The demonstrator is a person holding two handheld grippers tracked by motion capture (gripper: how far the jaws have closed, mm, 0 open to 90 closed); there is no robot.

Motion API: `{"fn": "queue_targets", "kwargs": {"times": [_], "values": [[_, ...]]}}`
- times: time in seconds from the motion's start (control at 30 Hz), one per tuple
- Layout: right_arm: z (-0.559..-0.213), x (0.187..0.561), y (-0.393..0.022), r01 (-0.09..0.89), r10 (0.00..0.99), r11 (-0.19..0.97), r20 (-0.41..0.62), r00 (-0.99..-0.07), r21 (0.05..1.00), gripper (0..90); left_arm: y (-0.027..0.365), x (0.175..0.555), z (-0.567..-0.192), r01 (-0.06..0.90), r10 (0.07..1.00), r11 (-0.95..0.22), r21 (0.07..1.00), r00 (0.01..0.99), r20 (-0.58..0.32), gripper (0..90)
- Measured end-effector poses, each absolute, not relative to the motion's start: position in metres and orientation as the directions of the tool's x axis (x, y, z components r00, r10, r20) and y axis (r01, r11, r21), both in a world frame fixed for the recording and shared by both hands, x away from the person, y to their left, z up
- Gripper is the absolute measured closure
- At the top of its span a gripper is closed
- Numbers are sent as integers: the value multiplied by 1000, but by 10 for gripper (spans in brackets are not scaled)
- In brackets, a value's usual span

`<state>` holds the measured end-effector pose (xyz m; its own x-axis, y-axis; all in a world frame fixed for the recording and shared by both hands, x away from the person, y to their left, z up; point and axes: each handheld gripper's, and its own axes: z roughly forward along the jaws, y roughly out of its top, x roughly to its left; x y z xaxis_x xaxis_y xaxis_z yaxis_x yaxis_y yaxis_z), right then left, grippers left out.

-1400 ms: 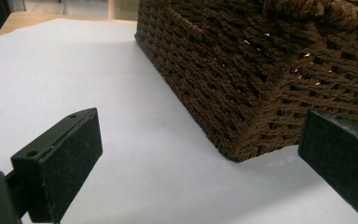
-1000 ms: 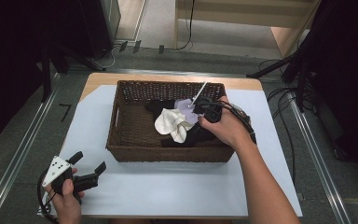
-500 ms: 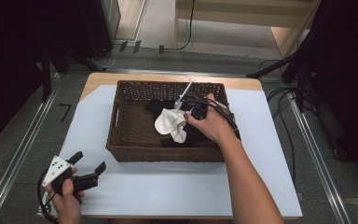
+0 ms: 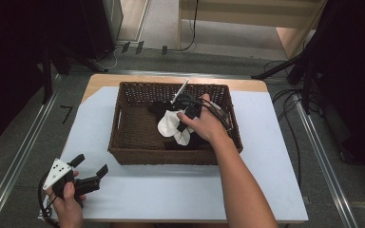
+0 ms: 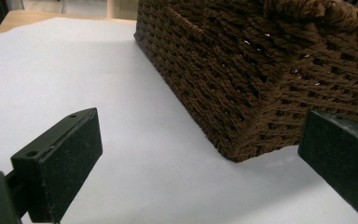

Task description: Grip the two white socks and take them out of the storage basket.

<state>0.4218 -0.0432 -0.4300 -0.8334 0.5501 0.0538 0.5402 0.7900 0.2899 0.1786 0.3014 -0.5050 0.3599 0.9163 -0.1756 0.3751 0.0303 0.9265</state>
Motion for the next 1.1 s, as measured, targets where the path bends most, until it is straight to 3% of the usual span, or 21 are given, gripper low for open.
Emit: {"fn": "queue_targets", "kwargs": {"times": [0.27,0.5,0.6,0.87,1.1], "values": [[-447,428,-29,568,578,780,46,-815,261,378,302,178,-505,375,913,35,926,366,-183,5],[-458,426,-18,573,581,789,35,-813,223,456,302,179,-505,377,912,40,925,364,-187,5],[-463,424,-17,568,576,798,21,-817,204,509,302,179,-505,377,912,39,925,364,-187,5],[-463,419,-15,559,578,801,-31,-815,214,772,302,179,-505,379,913,38,925,362,-186,5],[-449,413,-25,523,542,820,-27,-840,232,805,302,179,-505,383,915,35,923,359,-183,5]]}}
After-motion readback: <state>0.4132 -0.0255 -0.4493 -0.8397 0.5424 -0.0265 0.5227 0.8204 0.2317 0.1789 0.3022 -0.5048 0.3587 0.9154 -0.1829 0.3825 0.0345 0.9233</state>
